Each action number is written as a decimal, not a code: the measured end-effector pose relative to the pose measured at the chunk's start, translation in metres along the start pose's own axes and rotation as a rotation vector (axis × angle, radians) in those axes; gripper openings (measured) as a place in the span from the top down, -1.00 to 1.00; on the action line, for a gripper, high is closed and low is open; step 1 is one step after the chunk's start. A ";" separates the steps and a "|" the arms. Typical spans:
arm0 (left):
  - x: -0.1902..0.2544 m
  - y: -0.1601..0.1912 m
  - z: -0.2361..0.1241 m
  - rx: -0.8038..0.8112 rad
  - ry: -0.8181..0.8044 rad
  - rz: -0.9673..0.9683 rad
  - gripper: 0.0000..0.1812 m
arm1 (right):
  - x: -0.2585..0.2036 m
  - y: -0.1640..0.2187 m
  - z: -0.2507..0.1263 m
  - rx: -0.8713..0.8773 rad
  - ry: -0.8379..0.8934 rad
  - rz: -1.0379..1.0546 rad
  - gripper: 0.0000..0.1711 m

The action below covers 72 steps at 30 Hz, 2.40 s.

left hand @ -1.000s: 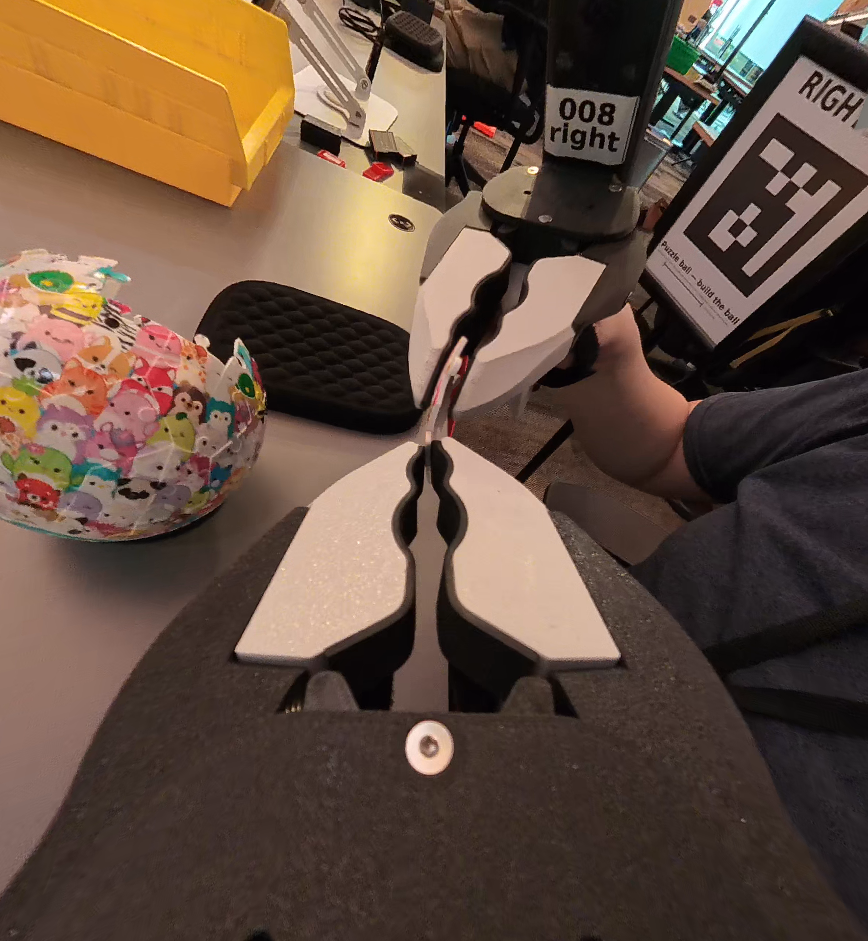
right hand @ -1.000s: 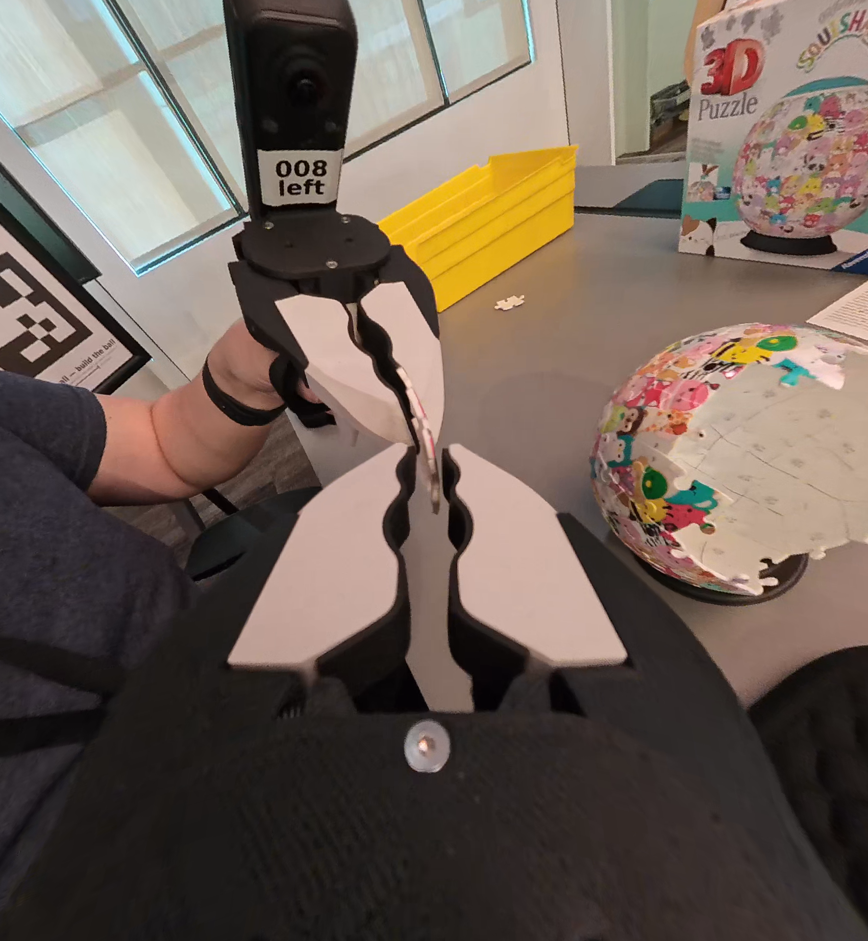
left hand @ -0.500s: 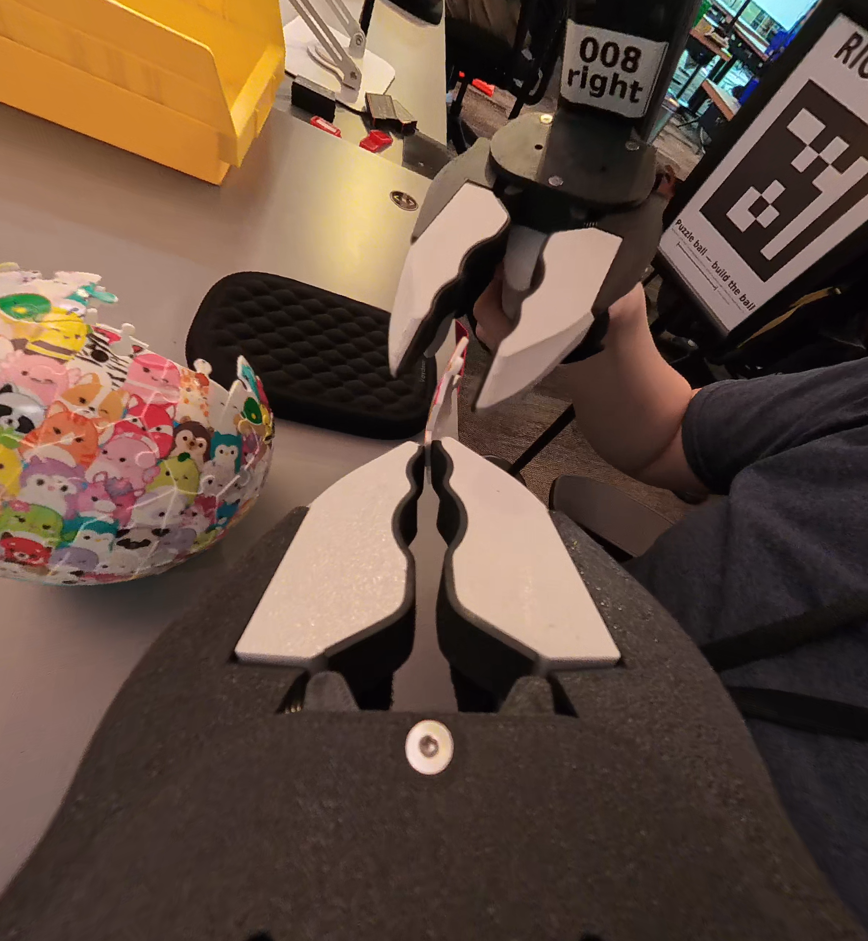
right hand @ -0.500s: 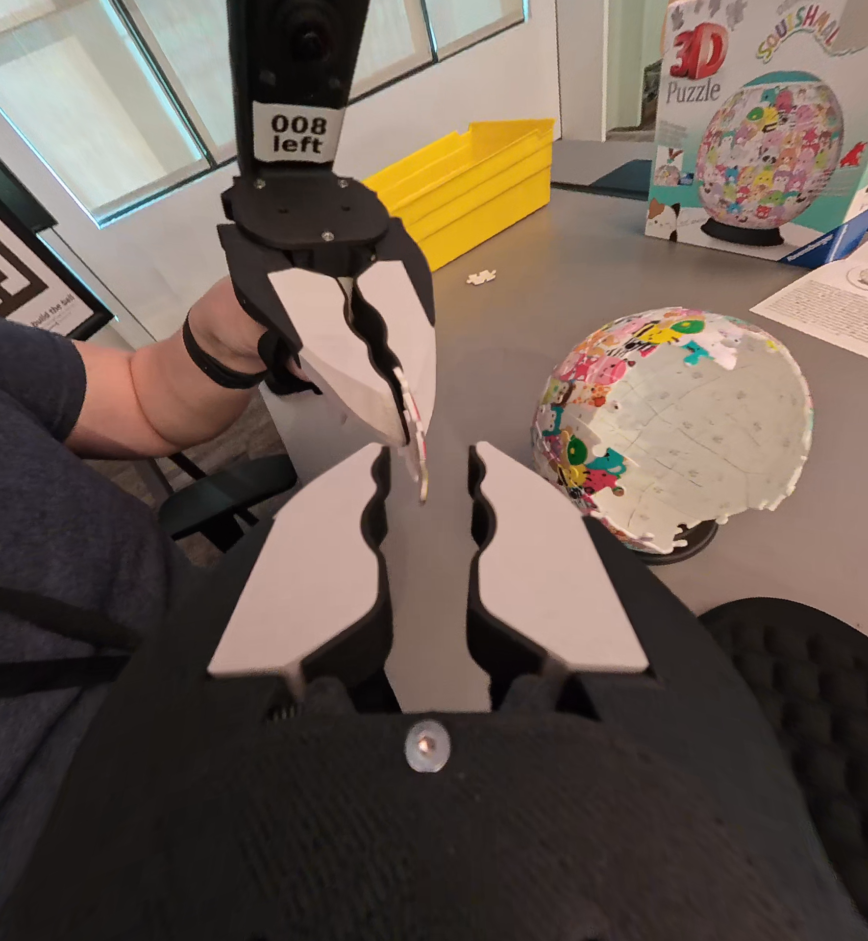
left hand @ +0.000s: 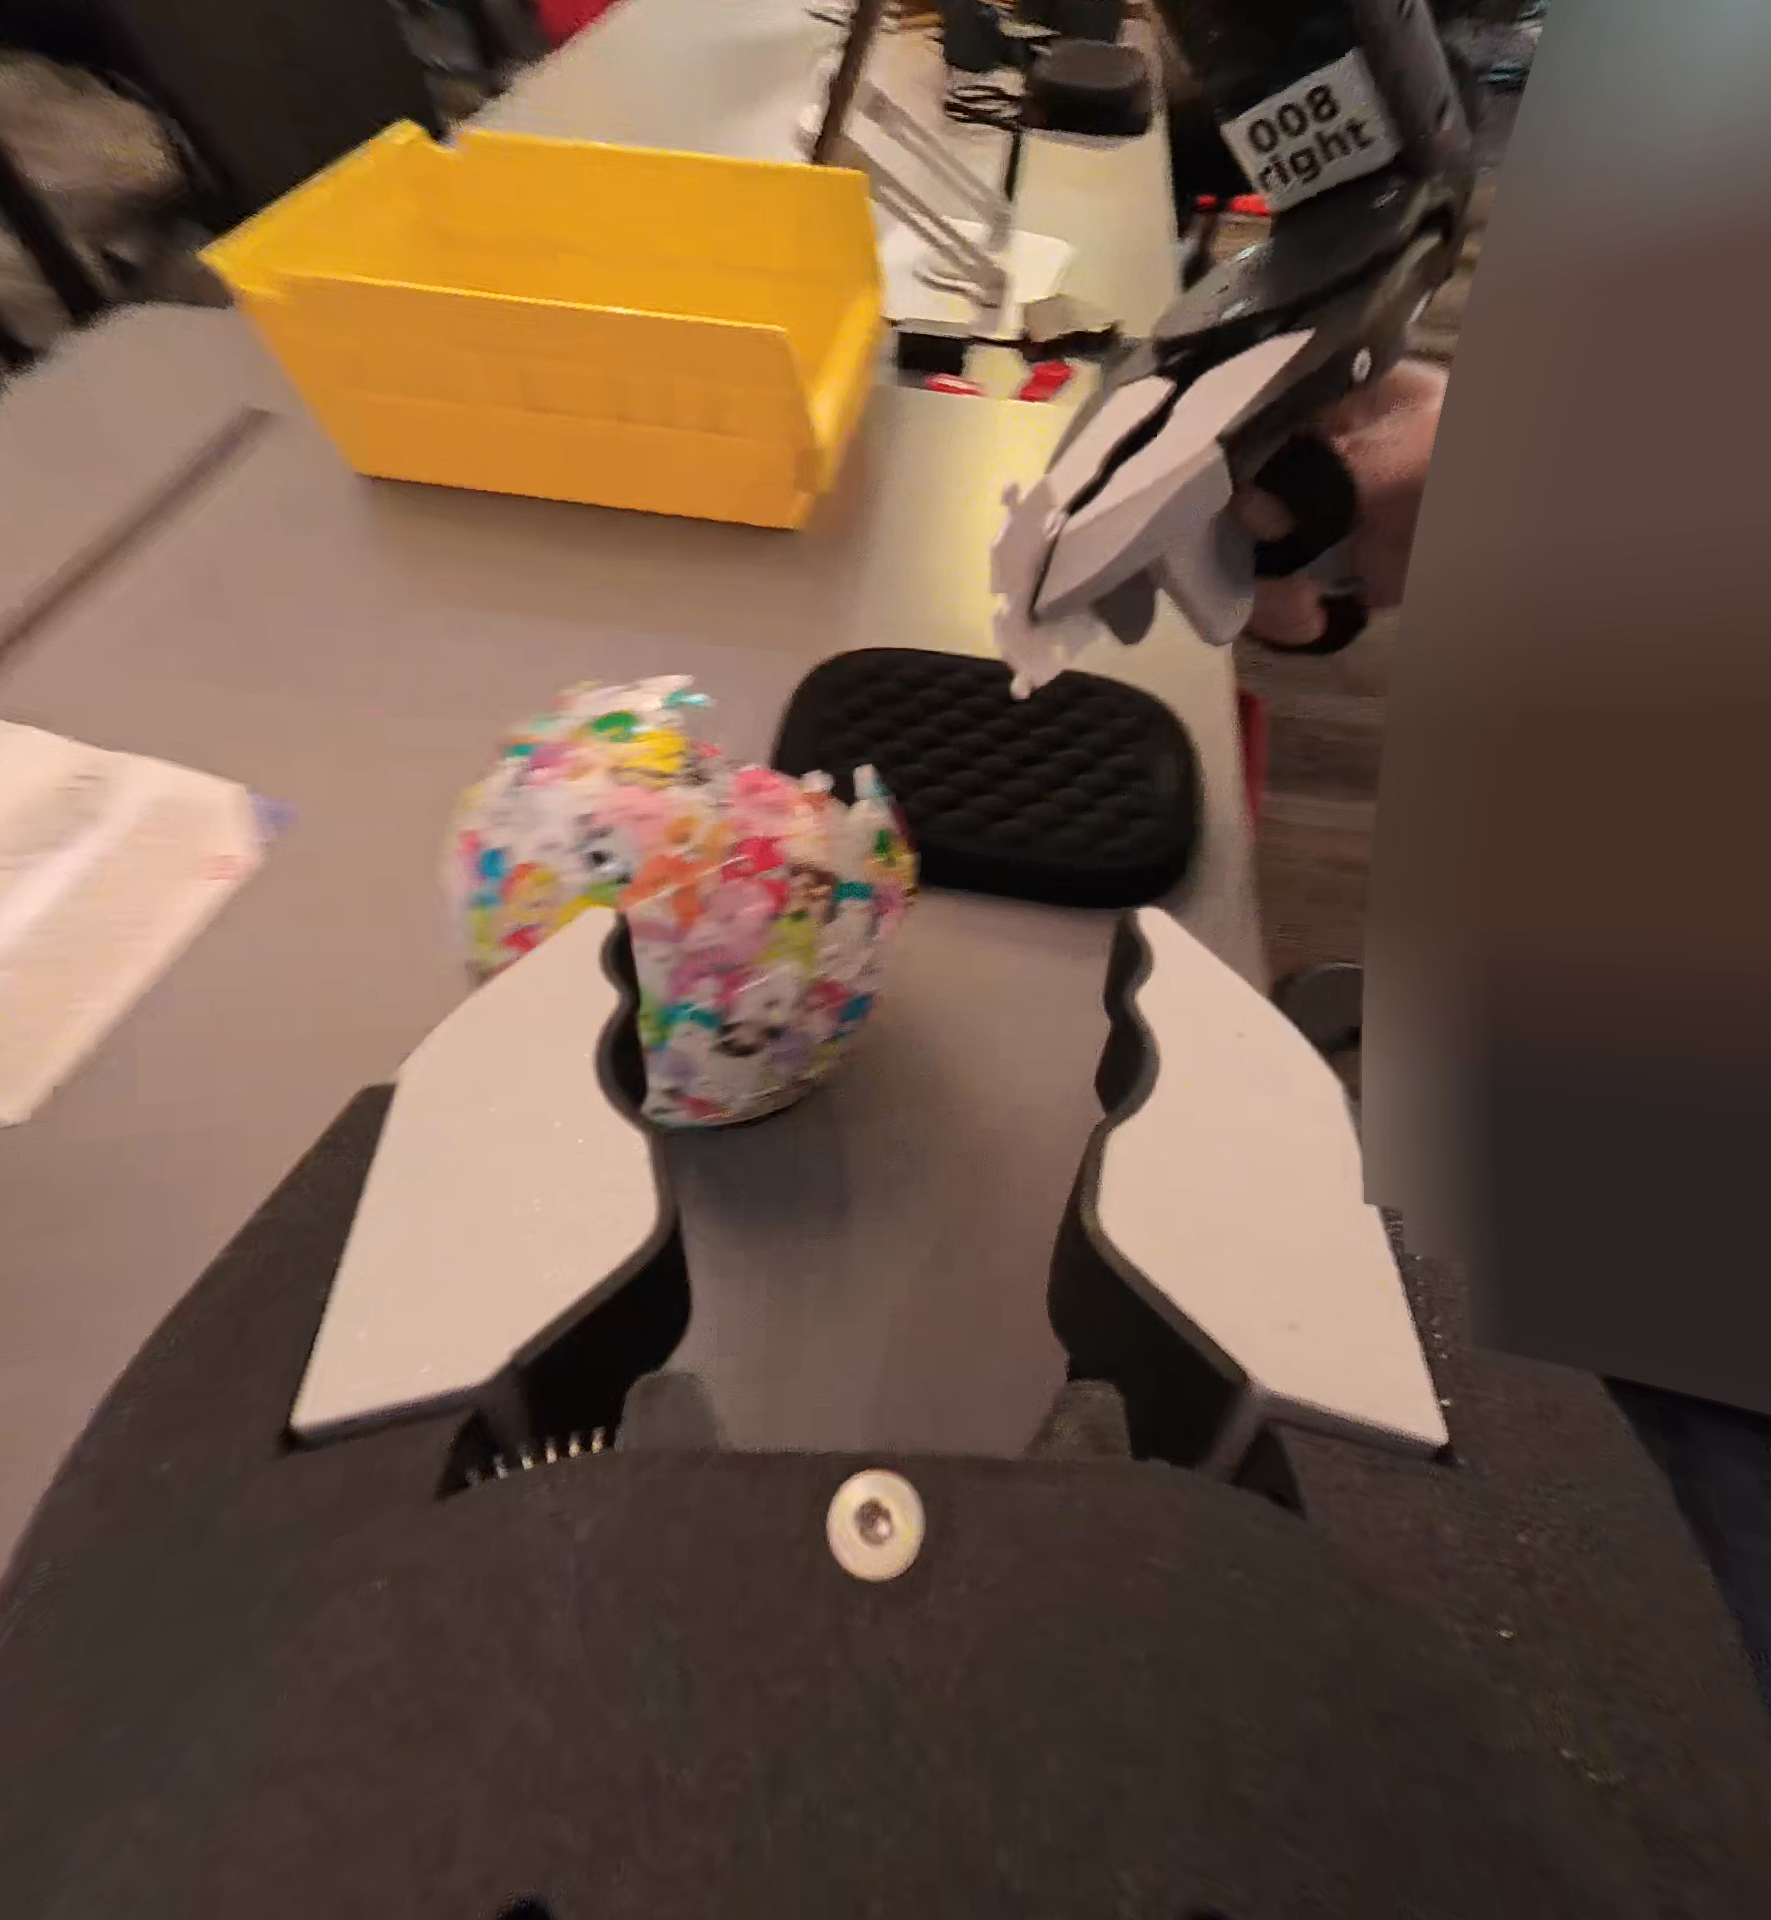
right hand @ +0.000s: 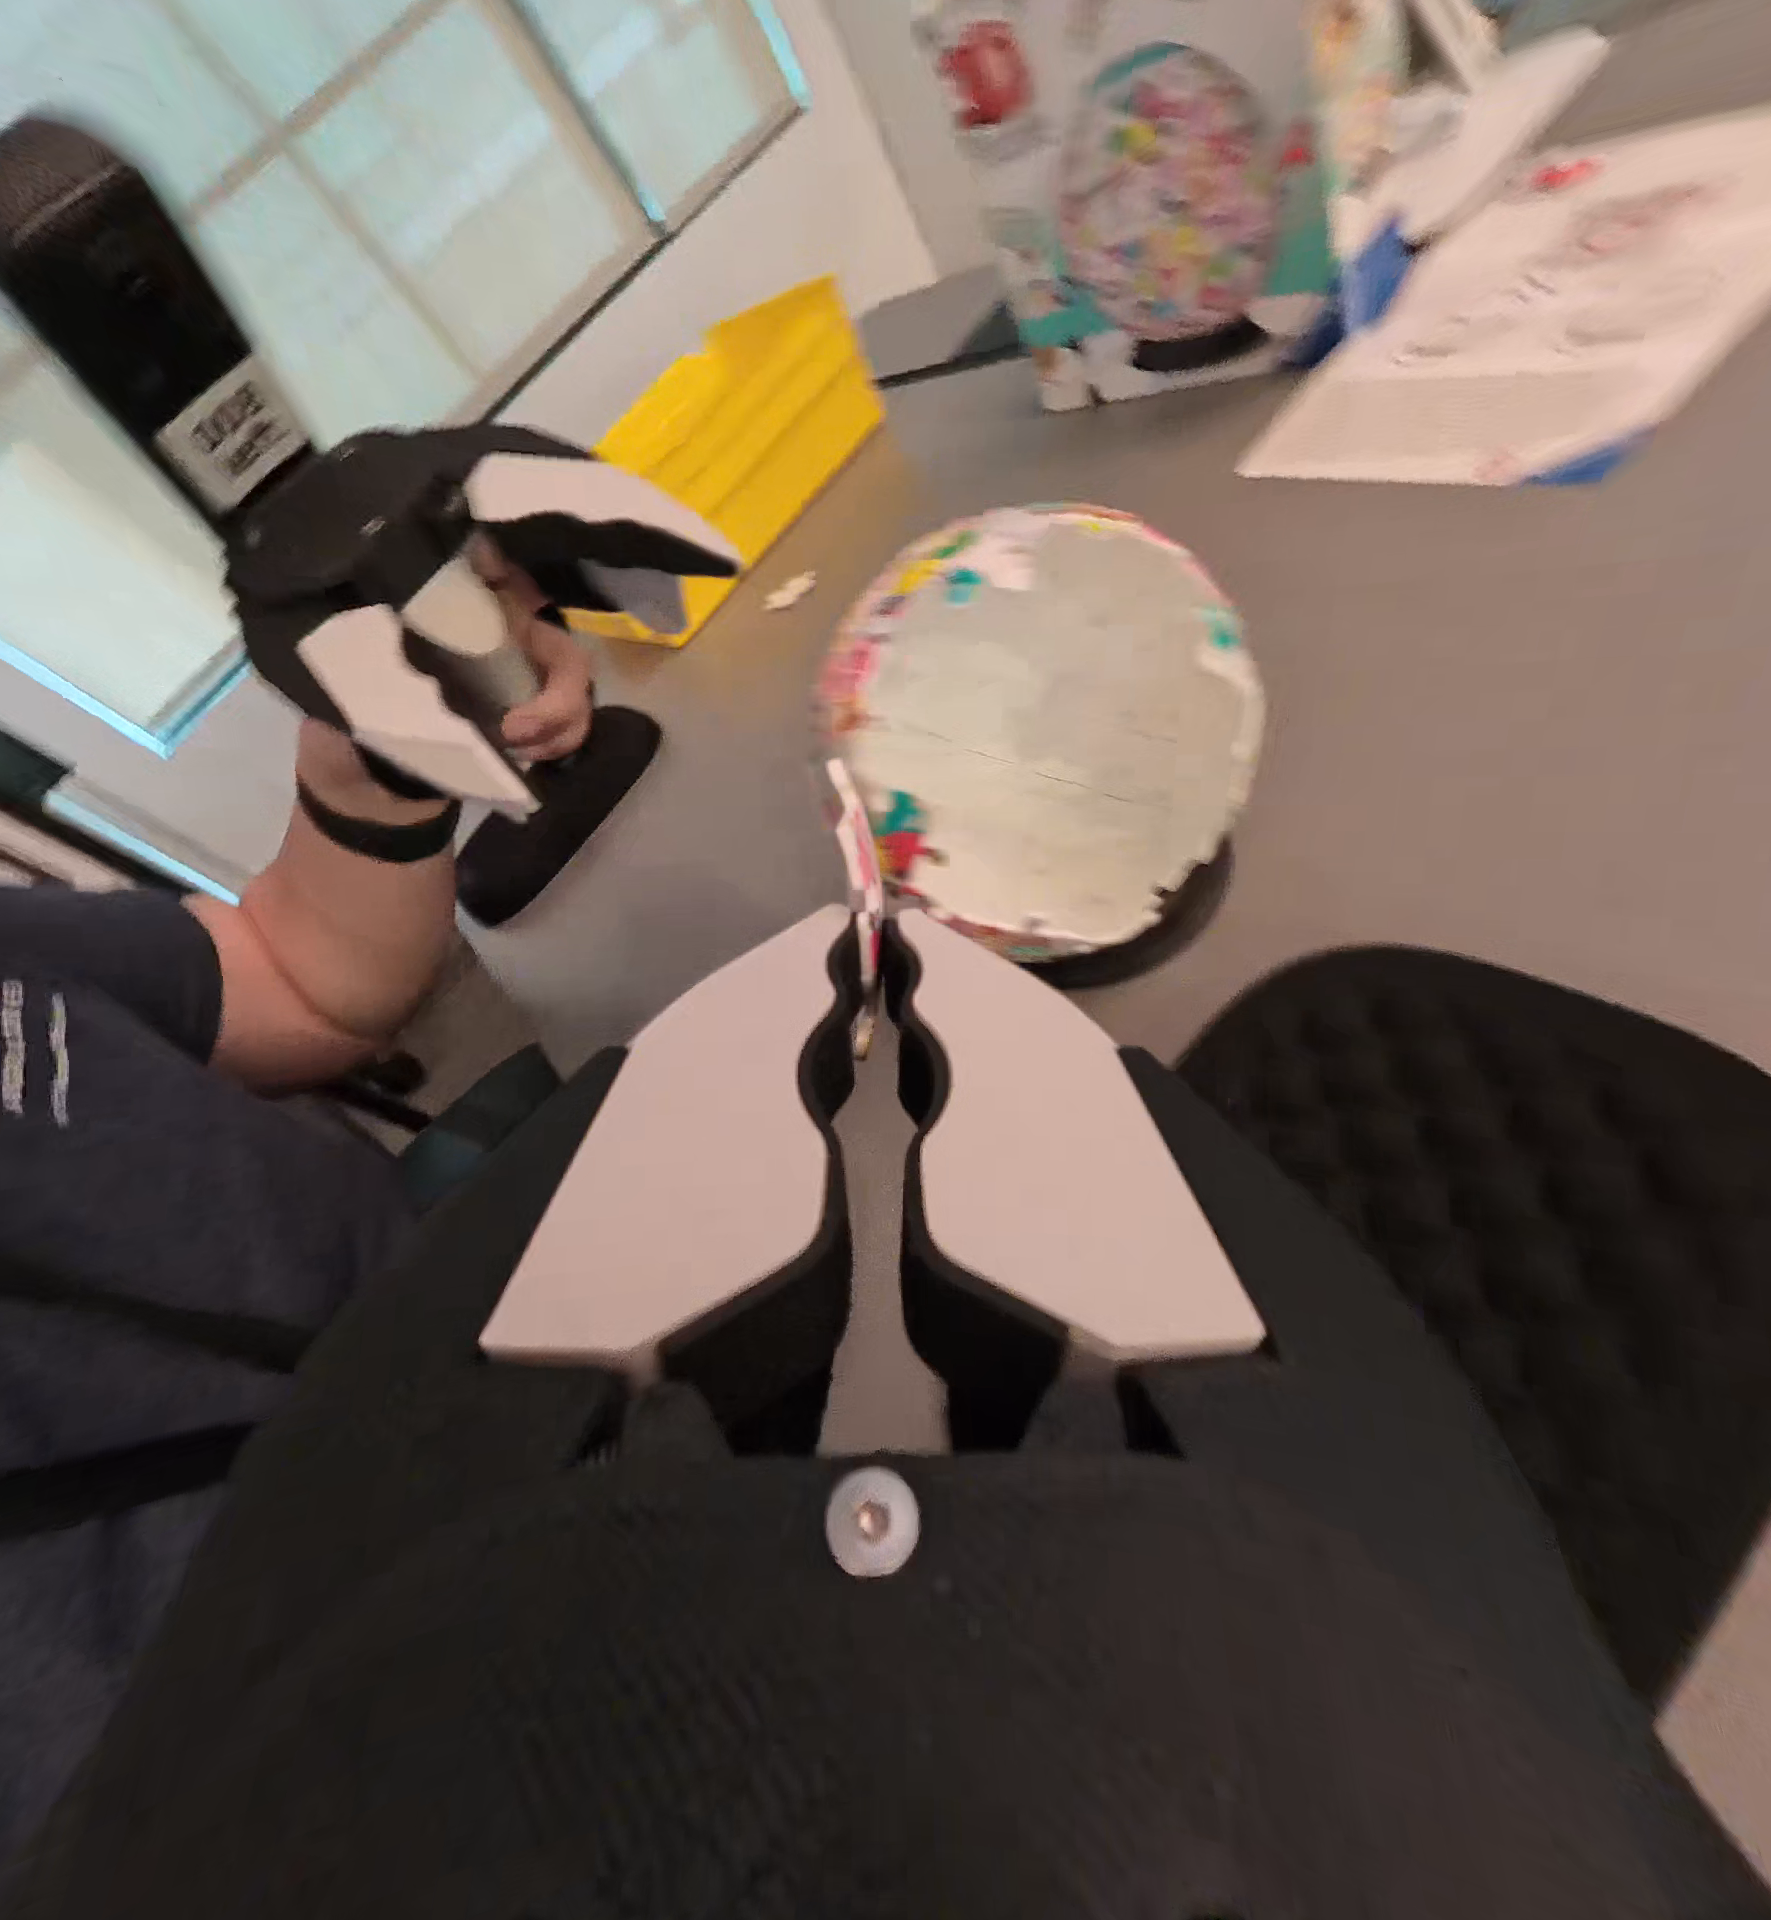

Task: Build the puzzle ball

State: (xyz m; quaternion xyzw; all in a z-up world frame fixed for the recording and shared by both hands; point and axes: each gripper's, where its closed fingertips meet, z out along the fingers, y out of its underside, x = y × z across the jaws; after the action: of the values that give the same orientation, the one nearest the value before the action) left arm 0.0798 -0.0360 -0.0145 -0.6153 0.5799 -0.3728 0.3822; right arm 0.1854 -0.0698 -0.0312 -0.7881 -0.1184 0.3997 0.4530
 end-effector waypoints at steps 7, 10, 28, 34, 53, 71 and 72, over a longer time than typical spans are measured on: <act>-0.045 0.037 0.021 0.073 0.007 0.092 -0.27 | 0.055 0.004 0.027 -0.094 0.024 0.247 0.96; -0.057 0.056 0.038 0.011 -0.007 0.195 -0.38 | 0.063 0.004 0.040 -0.121 0.033 0.274 0.96; -0.065 0.068 0.074 0.040 0.141 0.248 -0.49 | 0.081 0.029 0.073 -0.196 0.252 0.285 0.96; -0.065 0.065 0.077 0.054 0.168 0.265 -0.47 | 0.081 0.029 0.077 -0.196 0.260 0.287 0.96; -0.061 0.059 0.073 0.046 0.128 0.368 -0.31 | 0.091 0.032 0.082 -0.239 0.363 0.231 0.96; -0.061 0.060 0.070 0.049 0.123 0.375 -0.29 | 0.093 0.032 0.094 -0.253 0.341 0.208 0.96; -0.061 0.060 0.070 0.049 0.123 0.375 -0.29 | 0.093 0.033 0.094 -0.250 0.333 0.209 0.96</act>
State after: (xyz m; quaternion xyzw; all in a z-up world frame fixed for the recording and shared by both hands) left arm 0.1143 0.0253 -0.0996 -0.4630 0.6973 -0.3461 0.4238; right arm 0.1711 0.0218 -0.1318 -0.9012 -0.0085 0.2911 0.3211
